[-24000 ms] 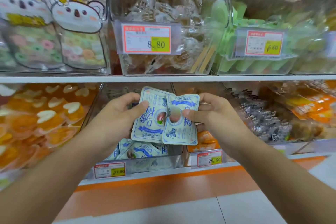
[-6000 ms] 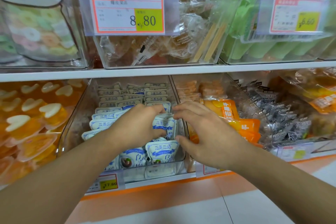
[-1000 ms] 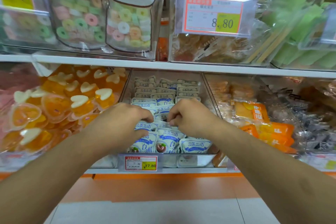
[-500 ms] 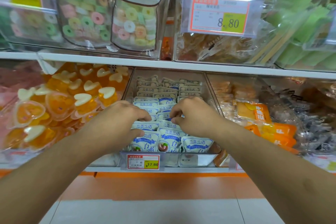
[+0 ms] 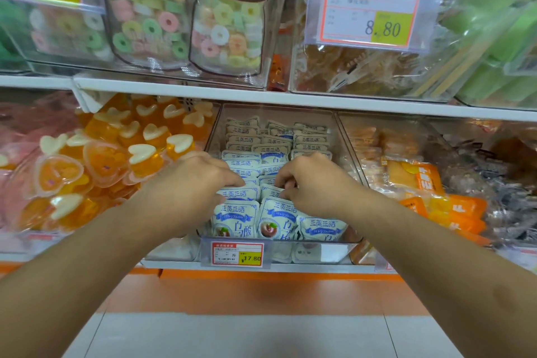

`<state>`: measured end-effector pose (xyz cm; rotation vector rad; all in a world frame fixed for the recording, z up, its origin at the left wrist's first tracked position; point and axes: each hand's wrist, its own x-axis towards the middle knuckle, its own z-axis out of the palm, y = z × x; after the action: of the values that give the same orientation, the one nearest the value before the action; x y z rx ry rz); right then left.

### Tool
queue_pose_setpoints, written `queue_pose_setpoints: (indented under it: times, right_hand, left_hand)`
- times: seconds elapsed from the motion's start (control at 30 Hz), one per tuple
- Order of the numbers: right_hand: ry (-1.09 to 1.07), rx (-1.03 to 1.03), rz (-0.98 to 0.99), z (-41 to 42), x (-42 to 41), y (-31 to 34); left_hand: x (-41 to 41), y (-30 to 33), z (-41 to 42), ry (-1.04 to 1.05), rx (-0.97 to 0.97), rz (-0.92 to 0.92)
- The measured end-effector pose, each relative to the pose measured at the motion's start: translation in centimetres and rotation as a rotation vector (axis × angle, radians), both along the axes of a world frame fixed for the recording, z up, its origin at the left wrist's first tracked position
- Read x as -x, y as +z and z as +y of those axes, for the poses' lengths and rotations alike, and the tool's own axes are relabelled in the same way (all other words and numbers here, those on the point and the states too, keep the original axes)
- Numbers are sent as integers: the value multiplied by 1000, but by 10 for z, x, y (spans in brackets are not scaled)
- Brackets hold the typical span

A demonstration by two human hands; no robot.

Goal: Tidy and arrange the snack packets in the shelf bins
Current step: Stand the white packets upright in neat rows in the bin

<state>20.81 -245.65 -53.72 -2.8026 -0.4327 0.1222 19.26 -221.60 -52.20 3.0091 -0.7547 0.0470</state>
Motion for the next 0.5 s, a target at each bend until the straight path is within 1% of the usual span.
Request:
queue_pose_setpoints:
  times: [0.1, 0.17, 0.2, 0.3, 0.33, 0.4, 0.5]
  right_hand:
    - [-1, -92, -6, 2, 3, 6]
    - [7, -167, 43, 4, 5, 12]
    - [22, -150, 82, 5, 6, 14]
    - [39, 26, 129, 7, 9, 12]
    - [31, 36, 122, 8, 9, 10]
    - [29, -14, 96, 11, 9, 8]
    - [73, -31, 47, 17, 9, 3]
  left_hand:
    - [1, -2, 2, 1, 23, -13]
    - [3, -1, 2, -2, 44, -9]
    - [4, -1, 1, -7, 44, -5]
    - [6, 2, -1, -2, 14, 21]
    - [6, 3, -1, 9, -2, 37]
    - [3, 6, -2, 30, -39, 66]
    - [0, 7, -2, 17, -112, 73]
